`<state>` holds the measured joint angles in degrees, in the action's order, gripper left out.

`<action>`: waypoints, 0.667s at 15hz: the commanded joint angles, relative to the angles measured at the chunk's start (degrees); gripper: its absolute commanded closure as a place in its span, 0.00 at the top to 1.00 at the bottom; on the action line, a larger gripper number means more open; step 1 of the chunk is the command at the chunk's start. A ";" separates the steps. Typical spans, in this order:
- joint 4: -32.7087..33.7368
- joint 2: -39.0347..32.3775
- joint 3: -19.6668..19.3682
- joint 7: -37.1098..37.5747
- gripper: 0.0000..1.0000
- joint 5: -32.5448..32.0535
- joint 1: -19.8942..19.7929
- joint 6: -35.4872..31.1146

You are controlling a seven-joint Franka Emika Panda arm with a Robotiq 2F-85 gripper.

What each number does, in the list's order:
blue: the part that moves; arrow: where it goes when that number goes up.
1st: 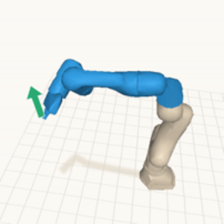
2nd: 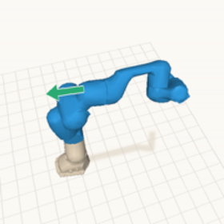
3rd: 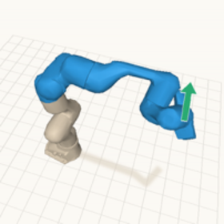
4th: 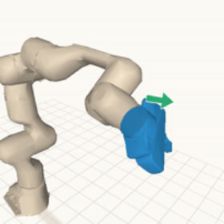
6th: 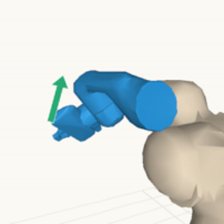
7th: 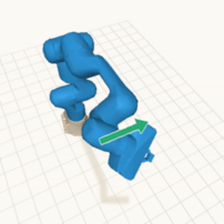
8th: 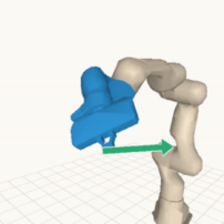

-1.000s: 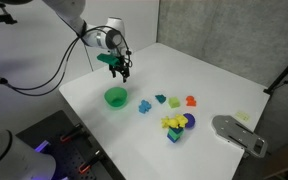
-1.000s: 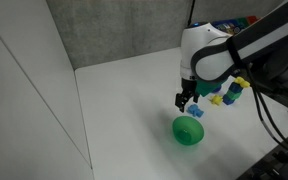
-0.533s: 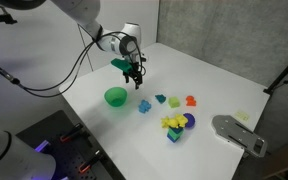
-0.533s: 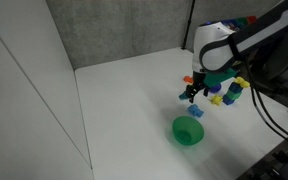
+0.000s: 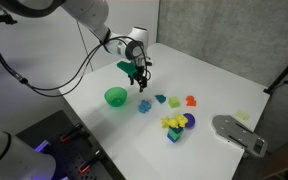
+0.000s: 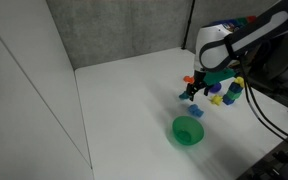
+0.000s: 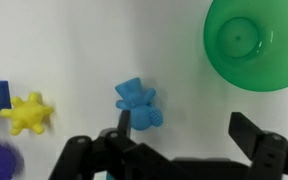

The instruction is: Place the bowl on its bottom, the put the green object in it

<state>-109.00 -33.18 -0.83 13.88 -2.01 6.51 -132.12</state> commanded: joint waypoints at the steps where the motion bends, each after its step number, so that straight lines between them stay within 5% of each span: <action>1: 0.98 -2.15 -1.90 2.84 1.00 -0.78 0.35 -4.09; 10: 2.25 -9.40 -2.75 -1.59 1.00 0.86 -2.91 -14.53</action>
<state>-108.63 -40.35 -4.66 15.14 -1.97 5.14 -146.37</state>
